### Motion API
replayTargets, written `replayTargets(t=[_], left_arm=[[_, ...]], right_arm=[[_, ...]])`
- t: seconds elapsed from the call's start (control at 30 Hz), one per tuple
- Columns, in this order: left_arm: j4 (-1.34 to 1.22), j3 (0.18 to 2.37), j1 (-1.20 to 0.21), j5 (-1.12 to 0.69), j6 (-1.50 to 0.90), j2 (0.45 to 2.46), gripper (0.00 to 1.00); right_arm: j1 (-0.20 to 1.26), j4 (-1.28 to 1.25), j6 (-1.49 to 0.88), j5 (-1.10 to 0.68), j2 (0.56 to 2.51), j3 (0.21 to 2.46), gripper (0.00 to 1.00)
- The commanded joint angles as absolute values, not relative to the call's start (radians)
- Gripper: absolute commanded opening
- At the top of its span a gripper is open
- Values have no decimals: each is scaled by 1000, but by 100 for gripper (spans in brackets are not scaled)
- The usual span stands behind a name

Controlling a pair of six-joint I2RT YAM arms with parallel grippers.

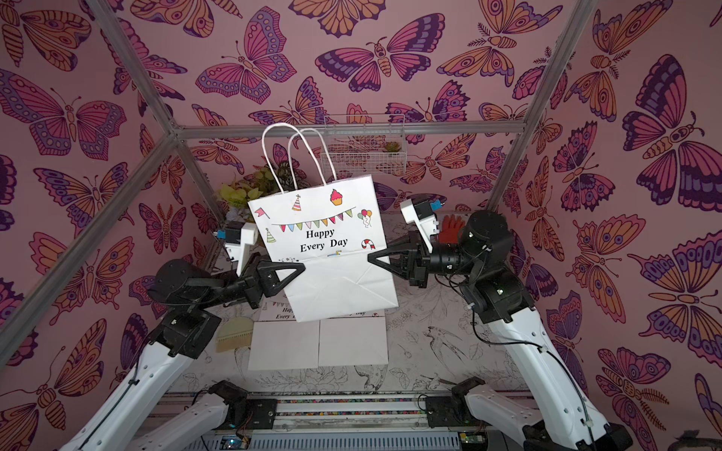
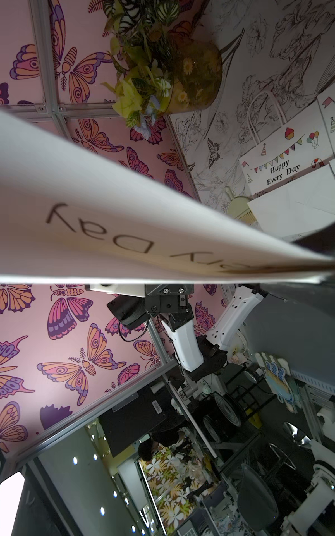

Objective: Put away the paper bag
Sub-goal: Press the paper bag.

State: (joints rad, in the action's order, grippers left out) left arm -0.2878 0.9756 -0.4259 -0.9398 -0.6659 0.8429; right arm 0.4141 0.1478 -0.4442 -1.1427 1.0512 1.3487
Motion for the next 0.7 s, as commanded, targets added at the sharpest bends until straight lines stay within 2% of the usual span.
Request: replayTargets(t=[0.0,0.13,0.23,0.53,0.67], left_arm=[[-331,971,-428,-891,-653,812,0],[-344,968,-426,-856,-662,799,0],[-353,965,-427,-849,-666,796,0],[-353,959,-427,-821,-661,781,0],[-353,958,-427,-819,-661,777,0]], right_arm=[[416,175,-419,-1219,1041,1366,39],[418,218,-388,-1278,1053,1365,57],[419,273,-348,-1282,1070,1371,60],[424,375,-263,-1293,1109,1386,50],[425,394,-247,-1288,1115,1390,41]])
